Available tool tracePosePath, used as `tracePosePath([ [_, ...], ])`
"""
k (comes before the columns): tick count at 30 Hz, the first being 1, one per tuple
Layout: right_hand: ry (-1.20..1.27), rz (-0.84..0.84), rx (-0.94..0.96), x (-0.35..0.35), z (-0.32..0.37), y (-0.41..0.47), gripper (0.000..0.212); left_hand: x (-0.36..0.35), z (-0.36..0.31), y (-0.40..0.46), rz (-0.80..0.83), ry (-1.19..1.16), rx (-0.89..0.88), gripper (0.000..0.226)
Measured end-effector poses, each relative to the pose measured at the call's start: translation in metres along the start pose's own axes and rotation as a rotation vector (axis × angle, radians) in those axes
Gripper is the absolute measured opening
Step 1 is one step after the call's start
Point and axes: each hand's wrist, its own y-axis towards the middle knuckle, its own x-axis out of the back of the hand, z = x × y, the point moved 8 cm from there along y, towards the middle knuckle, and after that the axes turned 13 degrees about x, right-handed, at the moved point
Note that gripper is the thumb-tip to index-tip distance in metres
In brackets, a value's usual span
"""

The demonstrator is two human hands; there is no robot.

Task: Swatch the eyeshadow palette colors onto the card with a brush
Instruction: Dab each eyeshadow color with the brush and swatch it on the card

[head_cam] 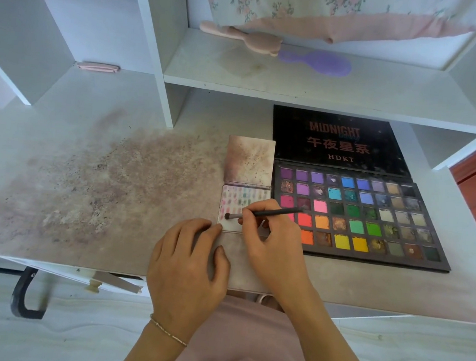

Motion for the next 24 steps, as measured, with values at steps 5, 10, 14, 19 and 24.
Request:
tracePosePath([
  [5, 0.005, 0.000, 0.002, 0.0000, -0.0004, -0.0005, 0.017, 0.0002, 0.0000, -0.0002, 0.006, 0.003, 0.001, 0.029],
  [10, 0.008, 0.006, 0.003, -0.0009, -0.0012, -0.0010, 0.012, 0.0002, 0.0002, 0.0001, 0.016, 0.004, 0.007, 0.030],
  [14, 0.014, 0.005, 0.017, -0.0005, 0.0000, -0.0013, 0.012, -0.0003, 0.0003, 0.0000, 0.023, 0.004, 0.006, 0.030],
  [19, 0.013, -0.001, 0.014, -0.0004, -0.0007, -0.0010, 0.009, 0.0006, -0.0002, 0.0001, 0.014, 0.003, 0.002, 0.030],
  [24, 0.007, -0.015, 0.018, 0.0001, -0.0009, -0.0004, 0.012, 0.0004, 0.0001, 0.0000, 0.008, 0.001, 0.003, 0.030],
])
